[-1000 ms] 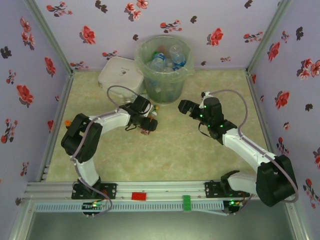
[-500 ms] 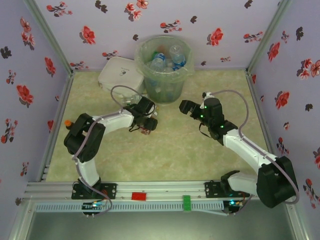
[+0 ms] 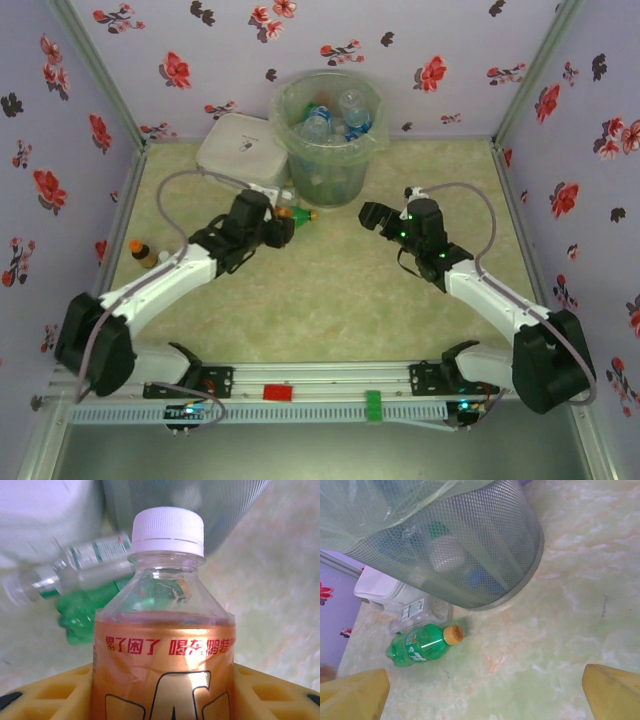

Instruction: Put the plastic bottles in the bin

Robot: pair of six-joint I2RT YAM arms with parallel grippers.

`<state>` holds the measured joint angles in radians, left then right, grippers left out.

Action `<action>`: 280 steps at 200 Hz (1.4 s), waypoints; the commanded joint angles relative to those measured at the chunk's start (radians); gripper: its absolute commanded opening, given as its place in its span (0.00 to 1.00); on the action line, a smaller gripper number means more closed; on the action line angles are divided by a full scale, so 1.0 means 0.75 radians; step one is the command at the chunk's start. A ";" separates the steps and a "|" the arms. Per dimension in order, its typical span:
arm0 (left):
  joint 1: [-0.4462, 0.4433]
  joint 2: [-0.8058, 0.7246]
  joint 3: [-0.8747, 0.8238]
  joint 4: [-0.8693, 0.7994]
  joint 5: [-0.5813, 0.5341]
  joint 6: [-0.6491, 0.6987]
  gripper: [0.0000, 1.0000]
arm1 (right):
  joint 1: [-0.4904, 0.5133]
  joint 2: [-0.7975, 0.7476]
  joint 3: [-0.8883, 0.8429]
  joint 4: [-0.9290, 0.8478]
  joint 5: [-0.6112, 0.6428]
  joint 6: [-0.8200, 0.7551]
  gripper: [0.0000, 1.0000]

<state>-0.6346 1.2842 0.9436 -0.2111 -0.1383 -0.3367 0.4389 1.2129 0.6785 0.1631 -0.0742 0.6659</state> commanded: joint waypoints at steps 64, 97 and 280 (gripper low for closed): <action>0.189 0.145 0.695 -0.120 0.210 0.235 0.46 | 0.006 0.107 -0.037 0.214 -0.246 0.043 1.00; 0.205 0.478 1.196 -0.337 0.333 0.420 0.45 | 0.006 0.060 -0.046 0.107 -0.250 0.003 1.00; 0.270 1.270 2.233 -0.588 0.422 0.445 0.92 | 0.004 -0.239 -0.076 -0.144 -0.098 -0.063 1.00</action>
<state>-0.4335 2.2673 2.6183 -0.7029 0.1455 0.0341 0.4389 1.0512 0.6197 0.0692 -0.1707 0.6353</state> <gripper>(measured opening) 0.856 0.996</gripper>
